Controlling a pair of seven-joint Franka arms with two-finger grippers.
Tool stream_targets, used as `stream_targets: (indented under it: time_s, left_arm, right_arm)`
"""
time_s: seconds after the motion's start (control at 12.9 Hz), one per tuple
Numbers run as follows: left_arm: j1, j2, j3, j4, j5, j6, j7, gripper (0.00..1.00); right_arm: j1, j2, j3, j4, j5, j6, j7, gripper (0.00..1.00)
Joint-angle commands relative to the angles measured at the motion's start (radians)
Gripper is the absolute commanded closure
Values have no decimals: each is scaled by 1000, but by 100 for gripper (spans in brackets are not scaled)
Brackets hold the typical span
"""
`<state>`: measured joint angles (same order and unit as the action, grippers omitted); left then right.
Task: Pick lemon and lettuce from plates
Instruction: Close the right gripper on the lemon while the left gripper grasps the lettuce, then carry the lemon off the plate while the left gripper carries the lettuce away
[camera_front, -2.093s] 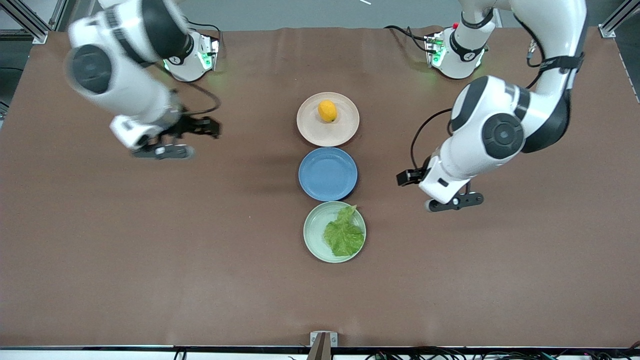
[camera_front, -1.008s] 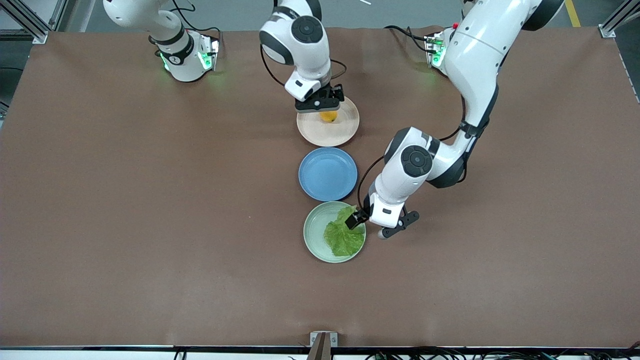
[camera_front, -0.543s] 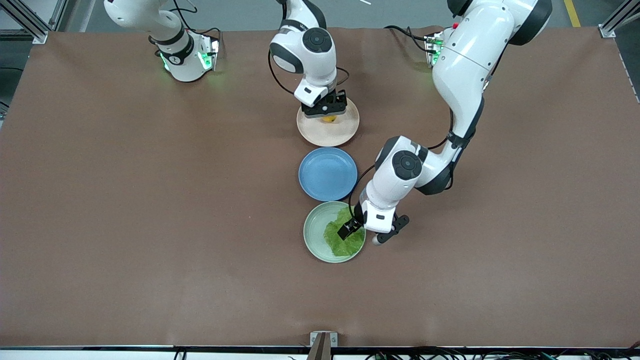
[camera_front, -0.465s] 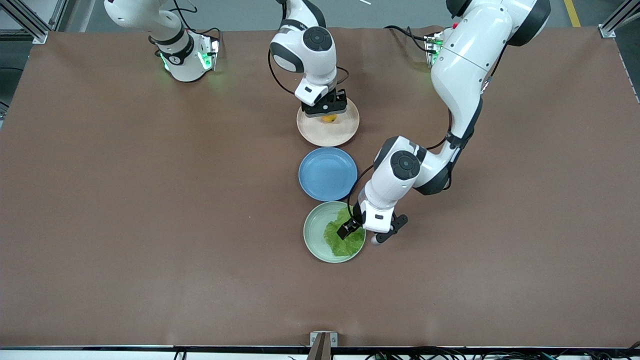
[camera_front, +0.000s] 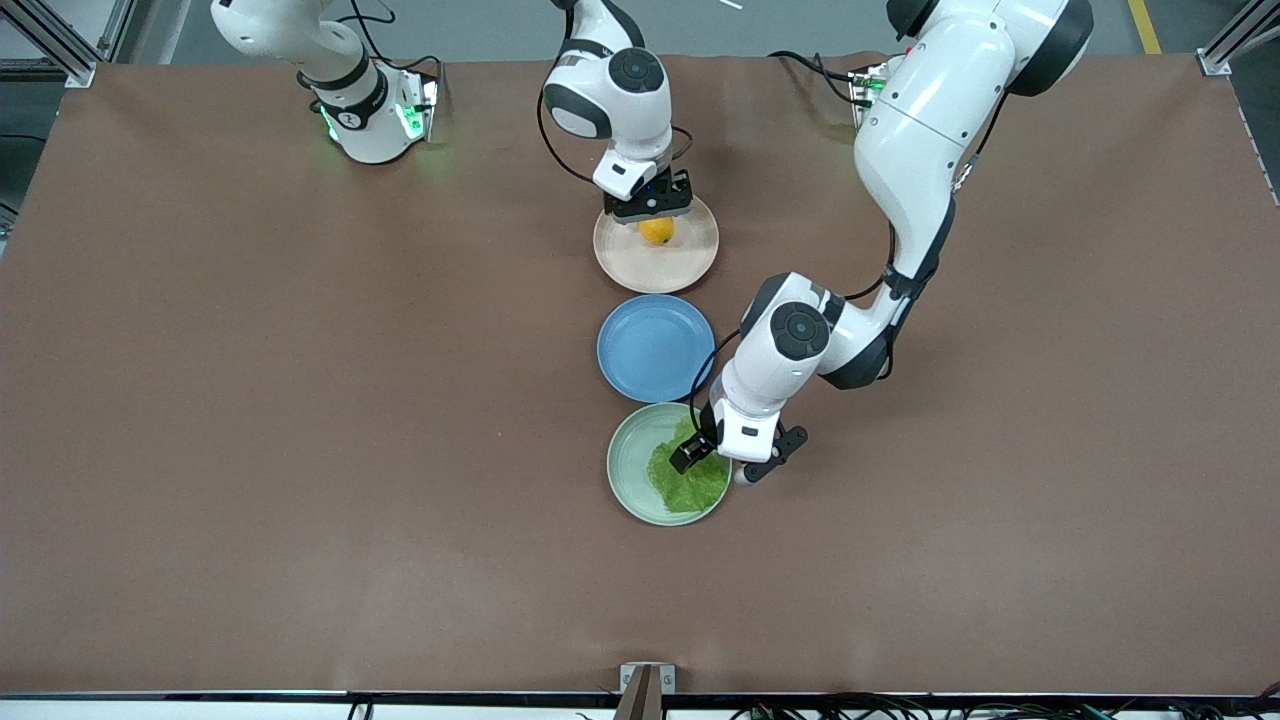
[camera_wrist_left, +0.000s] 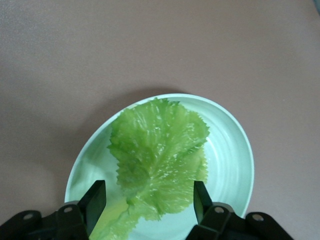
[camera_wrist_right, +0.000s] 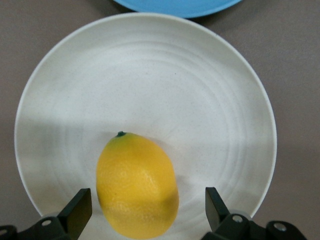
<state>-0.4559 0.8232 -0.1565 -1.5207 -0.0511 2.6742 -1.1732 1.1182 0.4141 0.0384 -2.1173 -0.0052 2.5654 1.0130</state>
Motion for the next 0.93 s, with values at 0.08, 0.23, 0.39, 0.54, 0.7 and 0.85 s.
stream_targets:
  time_s: [0.08, 0.23, 0.39, 0.54, 0.7, 0.85]
  left_arm:
    - [-7, 13, 12, 10, 34, 7, -31, 26]
    - [-9, 22, 14, 16, 33, 7, -33, 38]
    - [-9, 27, 14, 16, 34, 9, -33, 54]
    - [-9, 28, 14, 16, 34, 9, -33, 69]
    - [-7, 28, 12, 16, 33, 9, -33, 89]
    - [-7, 20, 12, 17, 33, 9, -34, 99]
  right_arm:
    - [18, 26, -15, -10, -59, 55, 78, 17]
    - [19, 26, -15, -9, -61, 56, 78, 55]
    - [5, 14, -20, -6, -59, 45, 79, 100]
    - [-58, -39, -25, -4, -58, 21, 67, 100]
    - [-173, -144, -23, 11, -52, -119, 46, 100]
    - [-336, -243, -23, 16, -50, -250, 4, 100]
